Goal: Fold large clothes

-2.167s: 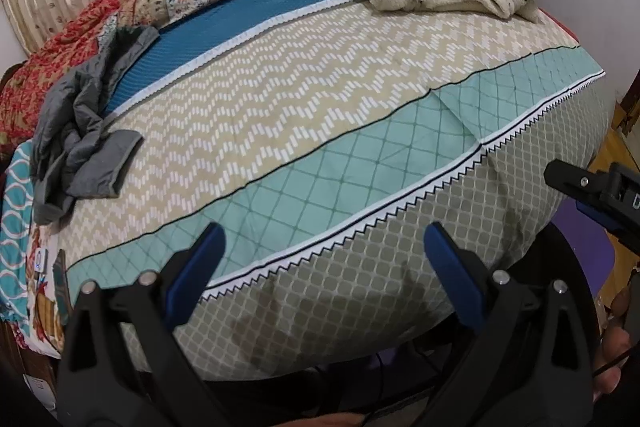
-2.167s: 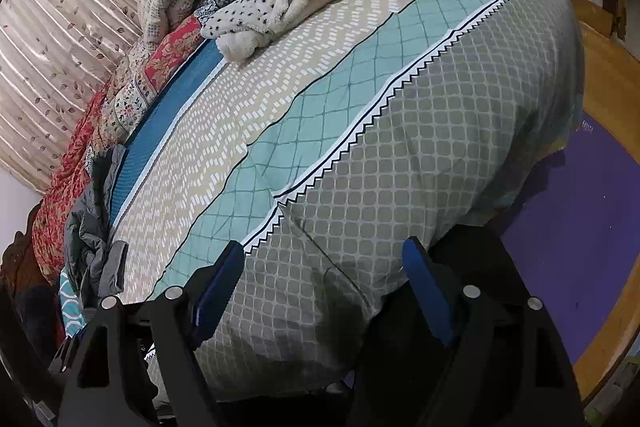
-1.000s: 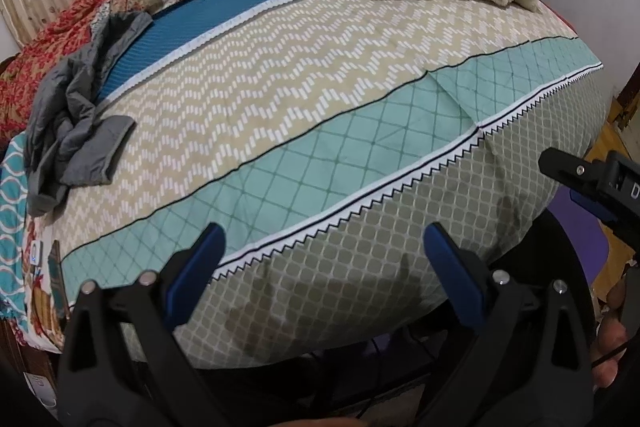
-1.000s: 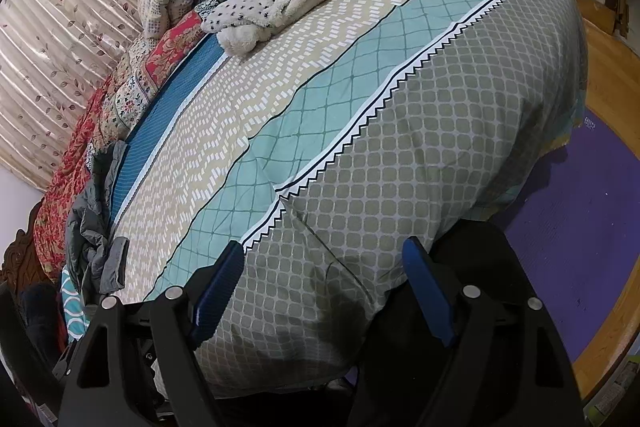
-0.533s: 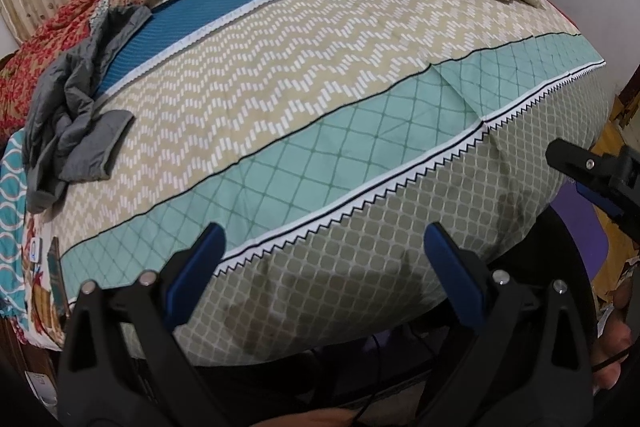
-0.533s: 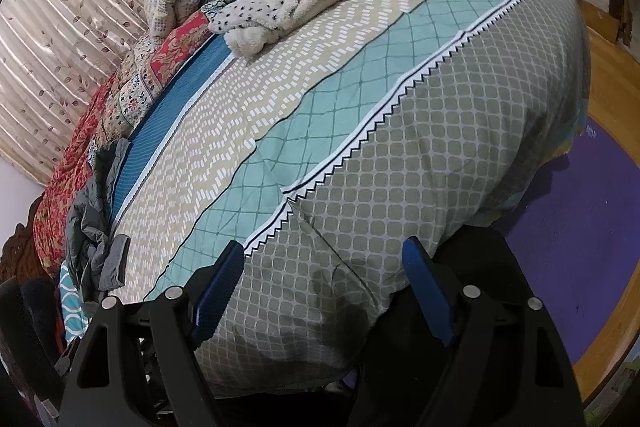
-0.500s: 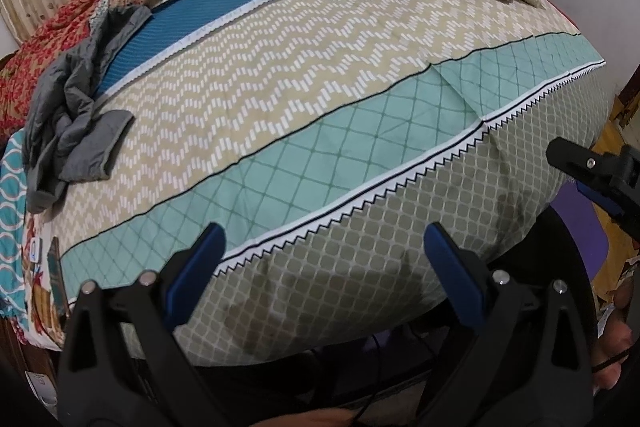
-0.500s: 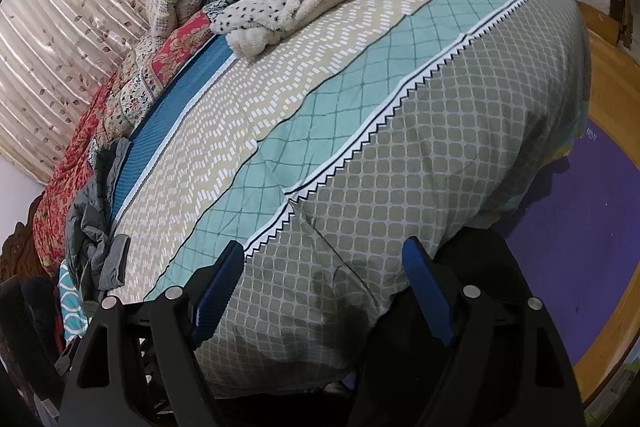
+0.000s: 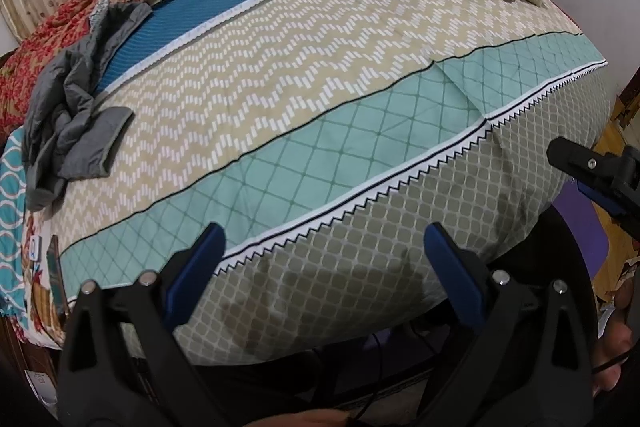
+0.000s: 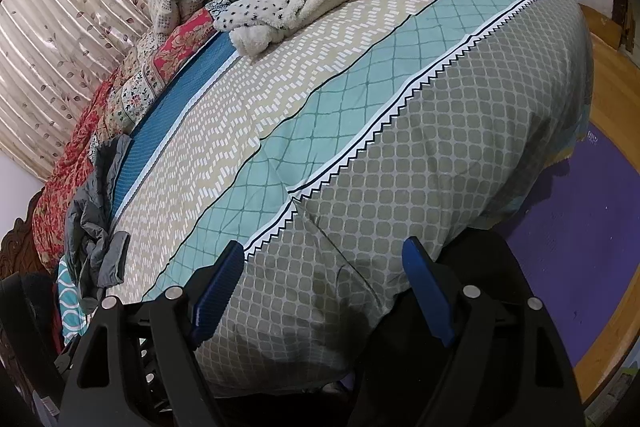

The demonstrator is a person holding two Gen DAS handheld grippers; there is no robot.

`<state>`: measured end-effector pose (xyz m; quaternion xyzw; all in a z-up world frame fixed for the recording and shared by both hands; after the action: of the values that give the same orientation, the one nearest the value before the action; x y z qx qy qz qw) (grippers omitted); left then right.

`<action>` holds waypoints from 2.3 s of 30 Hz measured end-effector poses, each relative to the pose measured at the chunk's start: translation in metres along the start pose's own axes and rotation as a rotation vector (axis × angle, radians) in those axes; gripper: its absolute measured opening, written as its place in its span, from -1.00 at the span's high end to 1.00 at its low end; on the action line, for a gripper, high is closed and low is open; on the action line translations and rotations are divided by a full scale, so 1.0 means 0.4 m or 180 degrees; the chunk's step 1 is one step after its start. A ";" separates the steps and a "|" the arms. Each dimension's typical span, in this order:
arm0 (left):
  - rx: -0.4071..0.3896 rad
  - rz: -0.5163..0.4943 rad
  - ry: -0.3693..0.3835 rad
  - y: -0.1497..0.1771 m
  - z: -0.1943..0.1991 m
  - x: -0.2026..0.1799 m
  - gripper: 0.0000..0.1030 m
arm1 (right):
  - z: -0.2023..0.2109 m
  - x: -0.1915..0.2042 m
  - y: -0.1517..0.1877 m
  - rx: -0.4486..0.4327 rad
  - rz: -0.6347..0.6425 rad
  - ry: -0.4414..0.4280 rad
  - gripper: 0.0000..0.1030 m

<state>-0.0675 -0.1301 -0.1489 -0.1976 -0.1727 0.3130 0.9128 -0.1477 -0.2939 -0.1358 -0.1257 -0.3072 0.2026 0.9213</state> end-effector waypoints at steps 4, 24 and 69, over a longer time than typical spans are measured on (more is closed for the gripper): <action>-0.0001 0.0005 -0.0001 0.001 -0.001 0.001 -0.86 | -0.002 -0.003 -0.002 0.0008 -0.0001 -0.0004 0.58; 0.0009 0.0015 -0.0002 0.002 -0.002 0.000 -0.86 | -0.004 -0.006 0.004 0.0023 -0.0016 -0.0008 0.58; 0.0027 0.0023 0.0012 0.014 -0.010 0.002 -0.86 | -0.007 -0.011 0.015 0.0045 -0.0024 -0.0009 0.58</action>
<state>-0.0680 -0.1263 -0.1548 -0.1949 -0.1689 0.3167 0.9128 -0.1510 -0.2908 -0.1423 -0.1178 -0.3075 0.2015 0.9225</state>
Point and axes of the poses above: each gripper's, at about its wrist camera, not at the fingertips, and z roughly against the way its jaws point, x to its left, y to its underside, the point moved 5 cm from there along -z, roughly the way its jaws point, and after that the axes turned 7 degrees about -z, right-handed, at the moved point
